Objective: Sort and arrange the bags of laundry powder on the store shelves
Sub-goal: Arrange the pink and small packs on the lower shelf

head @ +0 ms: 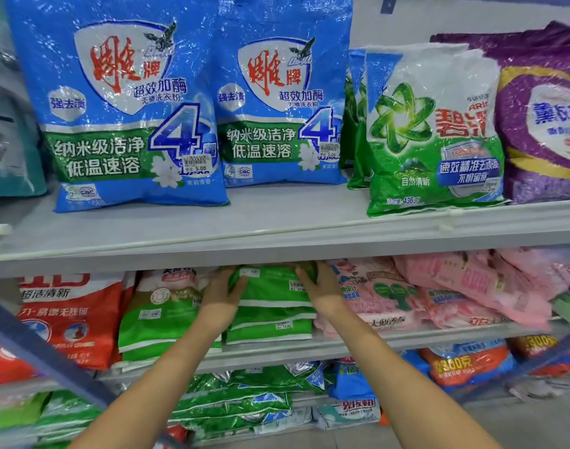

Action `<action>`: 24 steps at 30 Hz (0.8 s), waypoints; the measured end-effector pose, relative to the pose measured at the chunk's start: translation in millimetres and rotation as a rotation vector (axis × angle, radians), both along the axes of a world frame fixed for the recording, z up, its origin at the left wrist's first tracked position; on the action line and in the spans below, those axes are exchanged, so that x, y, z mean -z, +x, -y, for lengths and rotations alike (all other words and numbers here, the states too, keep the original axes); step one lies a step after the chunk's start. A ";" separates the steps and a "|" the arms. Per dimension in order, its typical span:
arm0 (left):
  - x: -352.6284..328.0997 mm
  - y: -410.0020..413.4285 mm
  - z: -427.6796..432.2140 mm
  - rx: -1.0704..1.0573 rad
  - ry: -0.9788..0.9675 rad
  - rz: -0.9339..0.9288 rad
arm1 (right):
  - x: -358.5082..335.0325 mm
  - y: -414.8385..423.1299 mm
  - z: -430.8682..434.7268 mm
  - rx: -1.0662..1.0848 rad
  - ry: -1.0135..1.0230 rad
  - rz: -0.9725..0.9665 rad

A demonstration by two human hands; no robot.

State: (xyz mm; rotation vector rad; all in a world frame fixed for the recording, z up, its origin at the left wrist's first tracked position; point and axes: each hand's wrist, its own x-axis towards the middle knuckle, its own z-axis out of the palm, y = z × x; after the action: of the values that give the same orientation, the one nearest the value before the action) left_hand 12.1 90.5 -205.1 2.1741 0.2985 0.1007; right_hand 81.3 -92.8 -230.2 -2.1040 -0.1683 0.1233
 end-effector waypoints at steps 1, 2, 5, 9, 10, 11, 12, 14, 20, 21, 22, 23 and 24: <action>5.7 -2.1 -1.1 0.051 0.059 -0.008 | 3.8 -0.3 1.2 -0.039 -0.110 0.026; 13.4 -6.0 -1.2 0.104 0.118 -0.027 | 9.0 -1.3 3.2 -0.083 -0.249 0.042; 27.9 -17.3 2.7 0.135 0.178 -0.015 | 15.8 -4.6 5.6 -0.134 -0.575 0.096; 19.8 -27.6 9.8 0.115 0.189 0.042 | 9.1 -24.0 5.9 -0.064 -0.476 0.259; 17.1 -32.4 10.6 0.113 0.212 0.064 | 8.2 -32.7 9.2 -0.053 -0.418 0.280; 14.8 -38.2 11.4 0.108 0.237 0.088 | 8.1 -41.9 15.1 -0.044 -0.370 0.287; 12.7 -44.1 12.7 0.100 0.258 0.112 | 8.9 -51.6 23.4 -0.033 -0.338 0.286; 8.3 -53.5 17.5 0.071 0.260 0.141 | 13.3 -70.0 46.1 -0.015 -0.320 0.278; -10.1 -58.1 58.1 0.028 0.119 0.055 | 12.7 -97.6 152.9 0.217 -0.255 0.274; -12.3 -54.9 67.6 0.023 0.112 0.037 | 8.8 -94.8 172.3 0.269 -0.275 0.285; -13.4 -50.7 77.3 0.018 0.115 0.020 | 3.9 -89.7 191.2 0.323 -0.303 0.286; -13.7 -45.8 87.7 0.015 0.121 0.012 | -0.9 -83.3 209.8 0.375 -0.329 0.287; -12.9 -40.3 98.1 0.017 0.120 0.028 | -5.7 -76.7 227.7 0.418 -0.361 0.296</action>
State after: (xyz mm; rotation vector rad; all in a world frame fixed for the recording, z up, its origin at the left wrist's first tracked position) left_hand -28.2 -7.6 -192.2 2.2915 0.2638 0.1431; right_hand 4.7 -320.6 -224.5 -2.4607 0.1315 -0.4391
